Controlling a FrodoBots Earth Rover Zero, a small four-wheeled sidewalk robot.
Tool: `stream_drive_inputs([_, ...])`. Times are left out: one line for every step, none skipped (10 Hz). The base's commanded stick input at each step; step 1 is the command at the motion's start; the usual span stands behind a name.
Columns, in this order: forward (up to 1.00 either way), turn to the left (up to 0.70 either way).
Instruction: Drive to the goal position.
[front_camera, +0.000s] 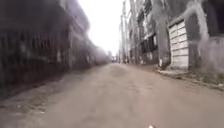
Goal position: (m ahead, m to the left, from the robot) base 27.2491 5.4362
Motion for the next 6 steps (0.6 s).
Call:
stream_drive_inputs([1.00,0.00])
stream_drive_inputs([1.00,0.00])
stream_drive_inputs([1.00,0.00])
stream_drive_inputs([1.00,0.00])
stream_drive_inputs([1.00,0.00])
stream_drive_inputs([1.00,0.00])
